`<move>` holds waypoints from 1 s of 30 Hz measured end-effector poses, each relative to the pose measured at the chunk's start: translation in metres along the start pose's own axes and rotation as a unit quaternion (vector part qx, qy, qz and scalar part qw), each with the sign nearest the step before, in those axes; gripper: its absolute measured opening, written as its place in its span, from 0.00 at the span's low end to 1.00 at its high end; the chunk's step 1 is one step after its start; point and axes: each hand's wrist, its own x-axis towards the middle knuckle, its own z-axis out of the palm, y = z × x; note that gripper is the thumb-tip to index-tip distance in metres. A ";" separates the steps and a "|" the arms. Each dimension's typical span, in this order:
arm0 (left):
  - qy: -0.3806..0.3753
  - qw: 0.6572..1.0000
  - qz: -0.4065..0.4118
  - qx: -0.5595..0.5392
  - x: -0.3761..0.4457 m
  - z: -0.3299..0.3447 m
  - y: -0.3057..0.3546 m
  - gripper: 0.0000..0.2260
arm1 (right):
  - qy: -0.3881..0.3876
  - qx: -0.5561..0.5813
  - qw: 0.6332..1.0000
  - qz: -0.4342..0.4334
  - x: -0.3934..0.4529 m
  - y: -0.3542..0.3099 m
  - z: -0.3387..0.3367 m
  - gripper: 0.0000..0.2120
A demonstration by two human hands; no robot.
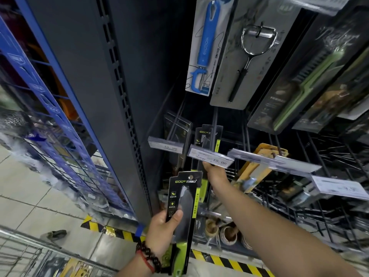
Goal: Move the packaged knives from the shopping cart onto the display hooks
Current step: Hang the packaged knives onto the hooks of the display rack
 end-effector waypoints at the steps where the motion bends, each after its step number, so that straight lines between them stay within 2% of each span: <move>1: -0.003 1.000 0.002 0.002 0.001 0.001 0.000 0.10 | -0.001 -0.021 1.000 0.012 0.005 0.000 -0.001 0.07; 4: -0.014 1.000 0.001 0.009 0.005 0.004 0.002 0.16 | -0.004 -0.086 0.996 0.029 0.014 0.000 -0.008 0.20; 10: -0.032 0.999 0.019 0.037 0.013 0.010 0.007 0.15 | -0.004 -0.127 0.992 0.005 0.009 -0.013 -0.014 0.17; 13: -0.037 0.998 0.034 0.044 0.017 0.012 0.013 0.09 | -0.017 -0.075 0.997 0.023 -0.001 0.014 -0.032 0.20; 15: -0.042 0.998 0.039 0.037 0.020 0.014 0.016 0.06 | -0.050 -0.010 0.998 0.033 -0.046 0.012 -0.031 0.16; 18: -0.047 0.998 0.043 0.018 0.023 0.016 0.018 0.10 | -0.120 -0.026 0.992 -0.002 -0.091 0.011 -0.024 0.10; 21: -0.047 0.996 0.062 0.052 0.024 0.018 0.021 0.04 | -0.108 -0.041 0.991 -0.071 -0.096 0.014 -0.018 0.04; 23: 0.014 0.985 0.126 0.119 0.015 0.014 0.027 0.10 | -0.075 -0.063 0.991 -0.089 -0.092 0.015 -0.015 0.05; 25: 0.149 0.948 0.232 0.162 0.001 0.002 0.045 0.19 | -0.057 -0.076 0.991 -0.100 -0.088 0.017 -0.014 0.09; 26: 0.208 0.911 0.307 0.182 -0.004 -0.007 0.058 0.24 | -0.049 -0.082 0.990 -0.104 -0.085 0.018 -0.015 0.11; 28: 0.282 0.808 0.463 0.231 0.003 -0.027 0.081 0.31 | -0.030 -0.086 0.990 -0.109 -0.078 0.019 -0.017 0.11; 29: 0.306 0.765 0.502 0.263 0.010 -0.038 0.093 0.34 | -0.017 -0.082 0.990 -0.112 -0.075 0.018 -0.017 0.11; 30: 0.325 0.739 0.510 0.296 0.020 -0.047 0.103 0.38 | -0.012 -0.065 0.992 -0.111 -0.073 0.017 -0.017 0.09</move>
